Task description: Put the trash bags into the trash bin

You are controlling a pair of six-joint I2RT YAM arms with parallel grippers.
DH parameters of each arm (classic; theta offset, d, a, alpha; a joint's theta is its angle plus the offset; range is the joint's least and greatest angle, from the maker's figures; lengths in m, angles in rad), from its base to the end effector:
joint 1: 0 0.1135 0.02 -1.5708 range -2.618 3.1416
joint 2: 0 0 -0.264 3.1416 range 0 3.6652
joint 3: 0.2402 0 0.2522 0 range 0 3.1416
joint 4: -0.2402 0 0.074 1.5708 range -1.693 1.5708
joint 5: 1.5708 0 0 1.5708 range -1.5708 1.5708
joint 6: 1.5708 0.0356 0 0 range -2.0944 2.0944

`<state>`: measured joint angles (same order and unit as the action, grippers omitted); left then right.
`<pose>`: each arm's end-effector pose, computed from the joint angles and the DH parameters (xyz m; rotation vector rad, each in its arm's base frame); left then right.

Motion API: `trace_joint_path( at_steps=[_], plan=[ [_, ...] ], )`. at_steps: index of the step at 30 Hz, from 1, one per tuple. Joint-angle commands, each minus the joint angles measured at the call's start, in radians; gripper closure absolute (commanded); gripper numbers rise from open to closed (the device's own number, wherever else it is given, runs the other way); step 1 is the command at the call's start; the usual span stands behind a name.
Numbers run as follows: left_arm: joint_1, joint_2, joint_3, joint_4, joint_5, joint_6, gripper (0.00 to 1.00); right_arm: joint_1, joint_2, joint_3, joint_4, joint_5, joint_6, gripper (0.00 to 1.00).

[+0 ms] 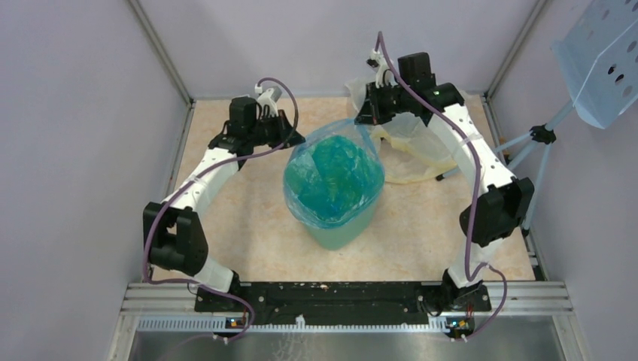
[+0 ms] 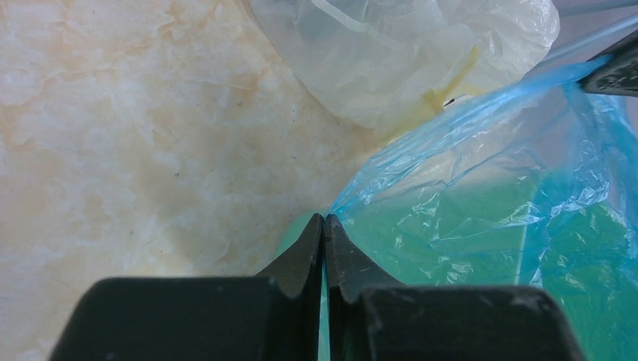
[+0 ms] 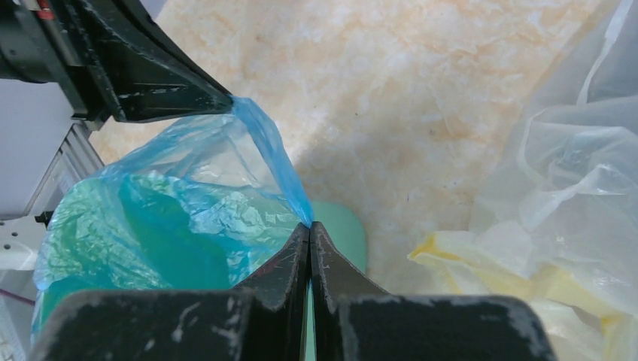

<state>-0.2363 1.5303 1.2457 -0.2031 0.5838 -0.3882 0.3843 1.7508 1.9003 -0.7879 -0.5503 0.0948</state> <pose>0.3385 -0.1017 0.3175 0.2173 2.1044 -0.9800 0.3493 0.1614 0.4069 -0.6304 2.1449 0.8713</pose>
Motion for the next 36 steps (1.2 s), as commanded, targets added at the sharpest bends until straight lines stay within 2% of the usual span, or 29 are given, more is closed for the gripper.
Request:
trace_joint_path(
  at_steps=[1, 12, 15, 16, 18, 20, 23, 26, 31, 36],
  plan=[
    [0.005, 0.000, -0.008, 0.020, 0.004, 0.018, 0.93, -0.003, 0.035, -0.020, 0.039, -0.005, 0.028, 1.00],
    [0.005, -0.017, -0.138, 0.042, 0.019, -0.012, 0.95, -0.014, -0.009, -0.207, 0.121, 0.015, 0.067, 1.00],
    [0.006, -0.040, -0.133, 0.035, -0.016, -0.005, 0.92, -0.025, -0.023, -0.181, 0.099, 0.048, 0.079, 0.93],
    [0.007, -0.051, -0.122, 0.021, -0.060, -0.001, 0.85, -0.036, -0.029, -0.164, 0.090, 0.058, 0.087, 0.88],
    [0.014, -0.079, -0.089, -0.019, -0.123, 0.003, 0.65, -0.062, -0.047, -0.137, 0.076, 0.075, 0.107, 0.78],
    [0.022, -0.110, -0.045, -0.071, -0.196, -0.012, 0.49, -0.086, -0.080, -0.129, 0.081, 0.093, 0.128, 0.71],
    [0.034, -0.165, -0.014, -0.141, -0.276, -0.012, 0.34, -0.108, -0.168, -0.181, 0.117, 0.117, 0.163, 0.61],
    [0.047, -0.251, -0.052, -0.163, -0.334, -0.035, 0.21, -0.116, -0.275, -0.289, 0.182, 0.139, 0.199, 0.52],
    [0.080, -0.431, -0.167, -0.250, -0.395, -0.076, 0.07, -0.117, -0.516, -0.554, 0.317, 0.186, 0.277, 0.39],
    [0.081, -0.646, -0.308, -0.263, -0.291, -0.178, 0.05, -0.117, -0.675, -0.731, 0.353, 0.127, 0.337, 0.38]
  ],
)
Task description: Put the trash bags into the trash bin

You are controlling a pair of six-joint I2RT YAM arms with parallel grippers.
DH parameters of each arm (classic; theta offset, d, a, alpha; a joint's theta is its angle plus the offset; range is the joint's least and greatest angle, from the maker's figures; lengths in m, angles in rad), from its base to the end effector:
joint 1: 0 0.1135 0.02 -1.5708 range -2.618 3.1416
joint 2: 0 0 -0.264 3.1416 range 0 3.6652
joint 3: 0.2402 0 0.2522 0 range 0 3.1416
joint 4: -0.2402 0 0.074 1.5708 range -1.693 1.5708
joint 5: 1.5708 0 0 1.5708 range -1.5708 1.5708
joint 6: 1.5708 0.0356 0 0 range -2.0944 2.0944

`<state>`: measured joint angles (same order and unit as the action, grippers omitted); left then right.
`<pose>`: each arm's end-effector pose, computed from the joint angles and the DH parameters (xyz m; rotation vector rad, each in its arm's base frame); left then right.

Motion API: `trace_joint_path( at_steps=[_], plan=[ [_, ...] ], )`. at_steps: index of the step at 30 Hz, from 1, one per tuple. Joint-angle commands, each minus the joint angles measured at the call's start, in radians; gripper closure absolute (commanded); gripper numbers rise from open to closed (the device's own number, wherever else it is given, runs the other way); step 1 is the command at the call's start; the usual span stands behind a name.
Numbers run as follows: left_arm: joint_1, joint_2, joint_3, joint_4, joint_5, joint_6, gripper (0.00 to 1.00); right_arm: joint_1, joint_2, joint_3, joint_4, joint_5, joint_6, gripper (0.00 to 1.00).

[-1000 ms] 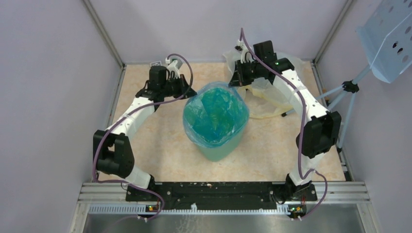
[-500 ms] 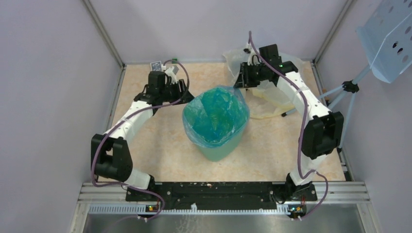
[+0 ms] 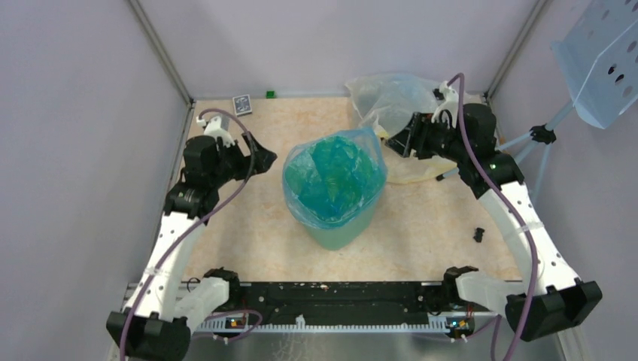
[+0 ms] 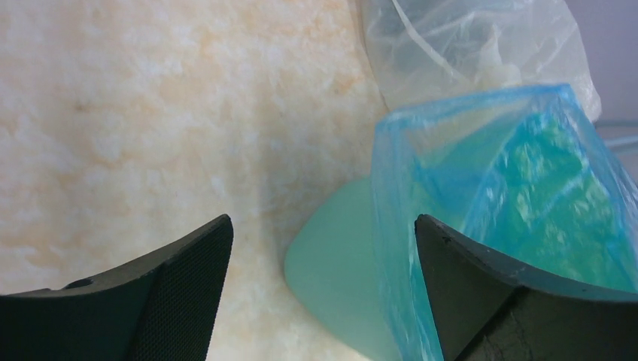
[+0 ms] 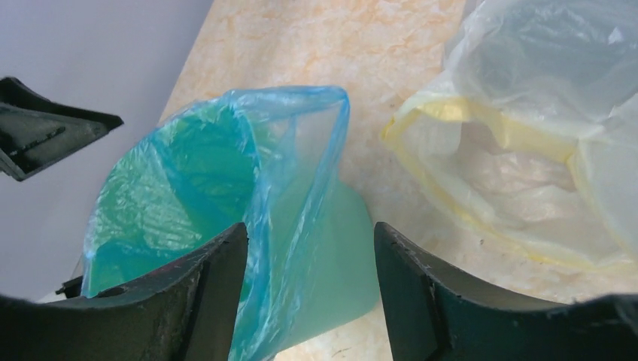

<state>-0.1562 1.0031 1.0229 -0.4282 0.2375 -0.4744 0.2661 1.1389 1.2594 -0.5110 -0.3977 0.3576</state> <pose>0.2174 -0.0427 0.3578 -0.1635 2.0176 -0.6400 0.2320 0.0775 0.4016 -0.1779 2.0072 0.7934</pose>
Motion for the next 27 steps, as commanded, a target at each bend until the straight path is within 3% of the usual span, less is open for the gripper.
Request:
trace_joint_path(
  at_steps=[1, 8, 22, 27],
  plan=[
    [0.001, -0.158, -0.111, -0.029, 0.088, -0.121, 0.05, 0.001, -0.088, -0.117, 0.083, -0.038, 0.089, 0.40],
    [0.001, -0.338, -0.254, 0.075, 0.295, -0.329, 0.12, 0.001, -0.244, -0.291, 0.172, -0.077, 0.223, 0.56],
    [0.001, -0.322, -0.364, 0.140, 0.389, -0.418, 0.31, 0.001, -0.183, -0.370, 0.234, -0.208, 0.285, 0.62],
    [0.001, -0.307, -0.396, 0.174, 0.399, -0.424, 0.38, 0.001, -0.160, -0.388, 0.246, -0.230, 0.293, 0.83]
  ],
)
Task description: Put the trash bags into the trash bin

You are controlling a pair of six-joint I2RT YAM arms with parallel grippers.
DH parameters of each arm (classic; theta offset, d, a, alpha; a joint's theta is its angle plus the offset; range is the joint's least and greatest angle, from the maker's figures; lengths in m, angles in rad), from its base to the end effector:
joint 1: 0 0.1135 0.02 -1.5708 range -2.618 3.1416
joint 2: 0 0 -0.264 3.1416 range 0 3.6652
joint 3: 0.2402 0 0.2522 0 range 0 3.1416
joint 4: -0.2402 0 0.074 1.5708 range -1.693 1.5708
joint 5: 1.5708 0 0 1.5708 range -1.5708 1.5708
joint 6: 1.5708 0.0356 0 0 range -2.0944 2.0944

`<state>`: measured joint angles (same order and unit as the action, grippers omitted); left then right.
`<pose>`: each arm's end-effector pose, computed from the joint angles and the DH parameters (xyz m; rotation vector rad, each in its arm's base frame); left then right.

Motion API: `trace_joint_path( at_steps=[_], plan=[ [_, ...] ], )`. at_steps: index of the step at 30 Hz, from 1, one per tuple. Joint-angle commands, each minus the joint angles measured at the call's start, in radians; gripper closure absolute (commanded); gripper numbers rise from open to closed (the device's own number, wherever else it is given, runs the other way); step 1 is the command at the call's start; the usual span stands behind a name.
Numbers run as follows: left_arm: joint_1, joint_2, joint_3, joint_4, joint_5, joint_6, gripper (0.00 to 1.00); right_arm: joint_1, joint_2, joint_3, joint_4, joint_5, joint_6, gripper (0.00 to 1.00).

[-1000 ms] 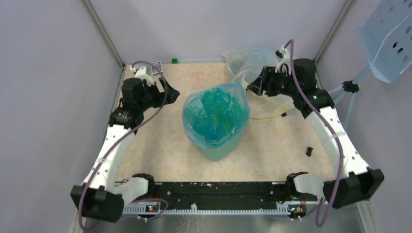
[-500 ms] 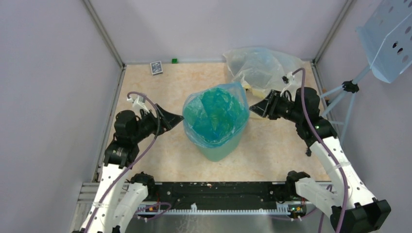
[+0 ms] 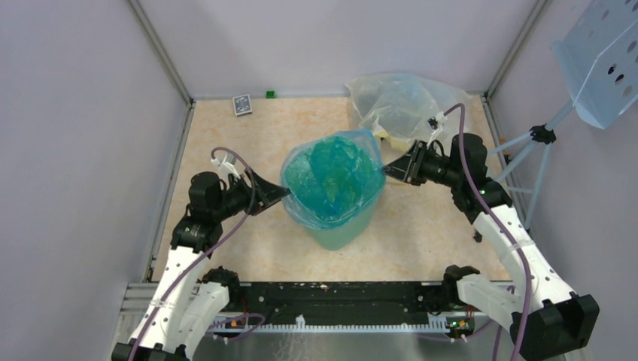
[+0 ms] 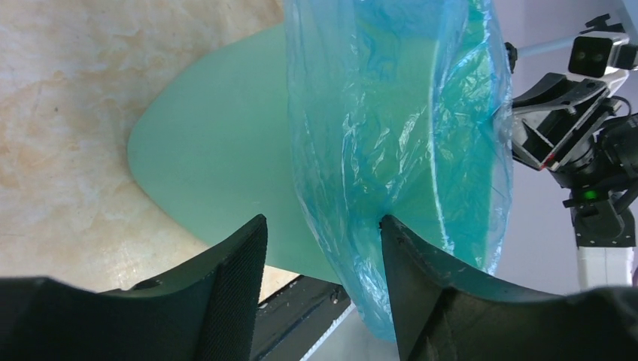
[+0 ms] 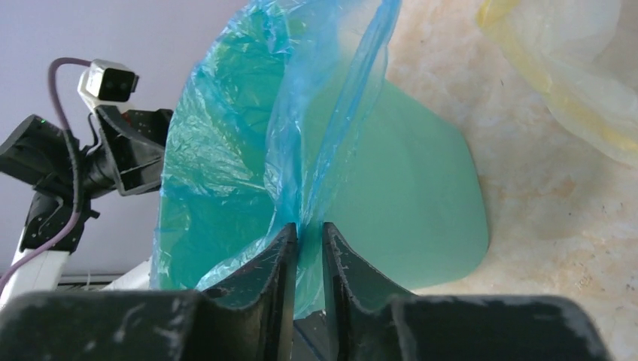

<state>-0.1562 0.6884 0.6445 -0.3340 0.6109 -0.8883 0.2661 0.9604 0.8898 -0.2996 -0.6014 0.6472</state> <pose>0.1542 -0.0450 0.2923 -0.3245 2.0748 -1.2567 0.2008 0.0756 0.3350 -0.0384 2.0605 1.1696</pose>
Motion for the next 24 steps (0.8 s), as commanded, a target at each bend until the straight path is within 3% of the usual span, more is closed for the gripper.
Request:
trace_joint_path(
  at_steps=[1, 7, 16, 23, 24],
  plan=[
    [0.001, 0.009, -0.021, 0.077, 0.025, -0.006, 0.40, 0.001, 0.020, -0.021, 0.033, -0.026, 0.004, 0.84],
    [0.001, 0.013, -0.065, 0.070, -0.023, 0.025, 0.46, 0.001, 0.037, -0.049, 0.024, -0.016, -0.003, 1.00],
    [0.001, 0.011, -0.096, 0.094, -0.029, 0.032, 0.44, 0.001, 0.024, -0.090, 0.014, 0.021, -0.010, 1.00],
    [0.001, 0.006, -0.056, 0.083, -0.034, 0.043, 0.43, 0.001, -0.012, 0.044, -0.042, 0.093, -0.048, 1.00],
    [0.001, 0.006, -0.052, 0.078, -0.033, 0.046, 0.43, 0.001, -0.016, 0.065, -0.052, 0.097, -0.051, 0.96]
  ],
)
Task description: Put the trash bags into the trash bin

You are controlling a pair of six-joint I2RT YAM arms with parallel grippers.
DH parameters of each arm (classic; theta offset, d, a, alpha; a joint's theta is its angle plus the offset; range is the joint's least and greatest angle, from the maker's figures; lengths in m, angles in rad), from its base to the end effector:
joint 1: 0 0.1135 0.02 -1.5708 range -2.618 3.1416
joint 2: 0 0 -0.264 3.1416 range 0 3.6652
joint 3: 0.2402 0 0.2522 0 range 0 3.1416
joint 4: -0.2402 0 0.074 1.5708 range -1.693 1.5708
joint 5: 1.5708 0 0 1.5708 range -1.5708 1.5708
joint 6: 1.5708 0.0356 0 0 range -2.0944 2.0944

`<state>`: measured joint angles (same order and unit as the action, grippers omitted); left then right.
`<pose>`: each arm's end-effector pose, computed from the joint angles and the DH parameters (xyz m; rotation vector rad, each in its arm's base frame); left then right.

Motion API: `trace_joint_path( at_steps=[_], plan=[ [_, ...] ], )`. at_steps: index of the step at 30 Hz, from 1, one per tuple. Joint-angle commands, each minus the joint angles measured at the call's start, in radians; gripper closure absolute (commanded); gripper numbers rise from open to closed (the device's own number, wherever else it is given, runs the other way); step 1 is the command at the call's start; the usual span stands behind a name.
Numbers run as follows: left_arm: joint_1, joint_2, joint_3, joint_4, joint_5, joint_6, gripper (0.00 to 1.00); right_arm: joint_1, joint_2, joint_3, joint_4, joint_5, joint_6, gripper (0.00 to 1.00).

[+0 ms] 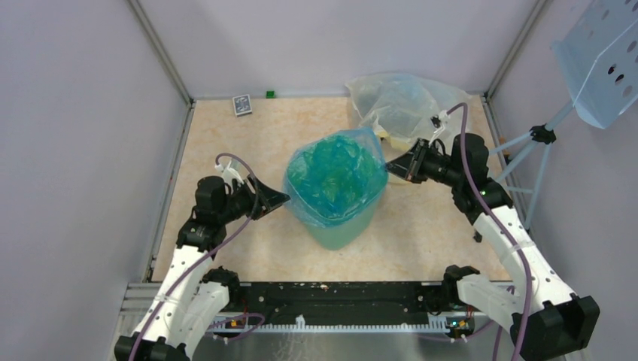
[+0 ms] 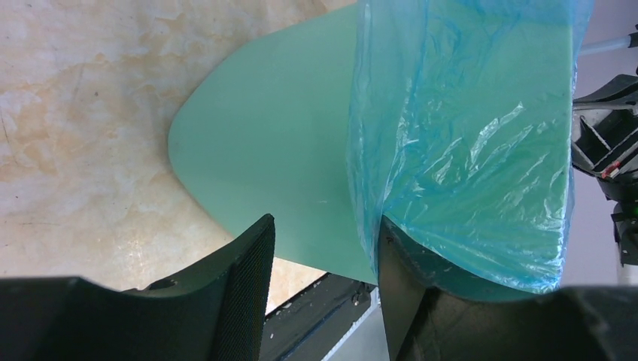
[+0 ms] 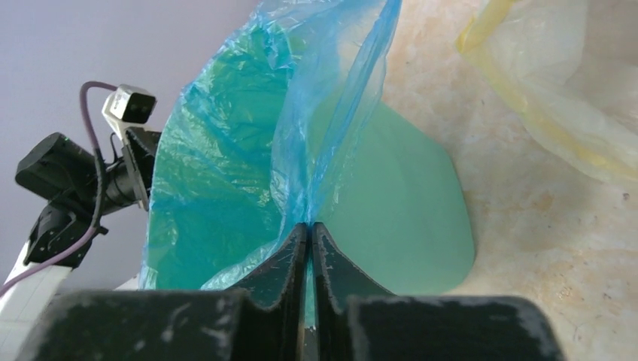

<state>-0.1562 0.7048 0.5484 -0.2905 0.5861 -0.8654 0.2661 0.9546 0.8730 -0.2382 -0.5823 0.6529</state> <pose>0.1586 -0.0449 0.2609 -0.3590 2.1316 -1.2127 0.2022 0.0754 0.3362 -0.0397 2.0101 1.1572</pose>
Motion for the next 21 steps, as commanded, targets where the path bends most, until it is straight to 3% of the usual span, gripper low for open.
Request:
trace_joint_path(
  at_steps=[1, 4, 6, 14, 21],
  plan=[
    [0.001, -0.009, 0.047, 0.033, -0.007, 0.025, 0.43, 0.000, -0.013, 0.095, -0.121, 0.079, -0.060, 0.91],
    [0.001, -0.007, 0.047, 0.033, -0.002, 0.021, 0.43, 0.001, -0.020, 0.111, -0.140, 0.076, -0.067, 0.76],
    [0.001, -0.006, 0.045, 0.036, 0.001, 0.019, 0.44, 0.001, -0.023, 0.103, -0.146, 0.073, -0.067, 0.73],
    [0.001, -0.001, 0.046, 0.039, 0.013, 0.022, 0.45, 0.001, -0.019, 0.055, -0.118, 0.013, -0.047, 1.00],
    [0.001, 0.007, 0.034, 0.042, 0.024, 0.018, 0.47, 0.001, -0.018, 0.034, -0.124, -0.002, -0.049, 1.00]
  ],
)
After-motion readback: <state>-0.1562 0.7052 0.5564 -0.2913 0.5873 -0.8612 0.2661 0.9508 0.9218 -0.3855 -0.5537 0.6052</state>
